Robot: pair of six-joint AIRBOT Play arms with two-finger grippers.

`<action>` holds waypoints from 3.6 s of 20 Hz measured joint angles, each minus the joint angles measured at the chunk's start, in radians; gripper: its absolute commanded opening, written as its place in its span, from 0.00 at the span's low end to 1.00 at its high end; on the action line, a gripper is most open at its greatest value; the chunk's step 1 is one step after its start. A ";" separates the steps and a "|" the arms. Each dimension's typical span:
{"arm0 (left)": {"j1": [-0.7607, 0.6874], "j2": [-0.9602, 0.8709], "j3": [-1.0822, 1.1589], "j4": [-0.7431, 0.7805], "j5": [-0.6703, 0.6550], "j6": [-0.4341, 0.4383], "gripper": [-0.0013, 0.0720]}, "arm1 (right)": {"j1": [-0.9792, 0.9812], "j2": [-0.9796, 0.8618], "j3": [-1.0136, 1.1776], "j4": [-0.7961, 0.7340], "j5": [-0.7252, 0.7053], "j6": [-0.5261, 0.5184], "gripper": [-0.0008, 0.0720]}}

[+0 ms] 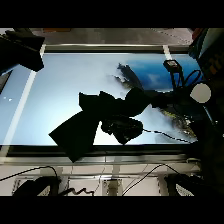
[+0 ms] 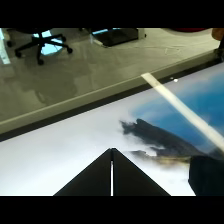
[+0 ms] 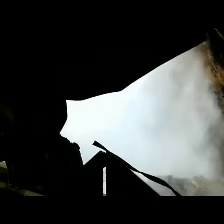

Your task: Fold the clothes and pants, and hang the long-sleeved shirts on hangers.

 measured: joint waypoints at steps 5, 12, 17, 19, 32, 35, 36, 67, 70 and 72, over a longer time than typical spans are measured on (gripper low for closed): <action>0.000 0.000 0.000 -0.005 0.005 -0.002 0.05 | -0.072 0.006 -0.062 -0.005 0.081 -0.225 0.05; 0.000 -0.002 0.000 -0.035 0.003 -0.002 0.63 | -0.142 0.054 -0.382 0.314 0.045 -0.468 0.59; 0.000 -0.002 0.000 -0.061 -0.079 -0.035 0.75 | -0.148 0.043 -0.560 0.454 -0.200 -0.506 0.68; 0.000 -0.002 0.000 -0.074 -0.119 -0.057 0.75 | -0.149 0.012 -0.591 0.516 -0.270 -0.527 0.68; 0.165 0.005 -0.091 0.005 -0.407 -0.116 0.70 | -0.083 -0.116 -0.624 0.721 -0.481 -0.786 0.47; 0.260 0.050 -0.247 0.015 -0.486 -0.114 0.71 | -0.057 -0.117 -0.622 0.728 -0.523 -0.822 0.15; 0.283 0.074 -0.309 0.012 -0.498 -0.113 0.70 | -0.052 -0.117 -0.617 0.727 -0.531 -0.830 0.12; 0.342 0.143 -1.265 -0.222 -0.388 -0.415 0.70 | -0.041 -0.117 -0.559 0.830 -0.594 -0.850 0.08; 0.298 0.050 -1.266 -0.279 -0.327 -0.372 0.42 | -0.041 -0.117 -0.559 0.833 -0.593 -0.850 0.08; 0.273 0.004 -1.263 -0.341 -0.247 -0.308 0.06 | -0.041 -0.117 -0.559 0.834 -0.591 -0.850 0.08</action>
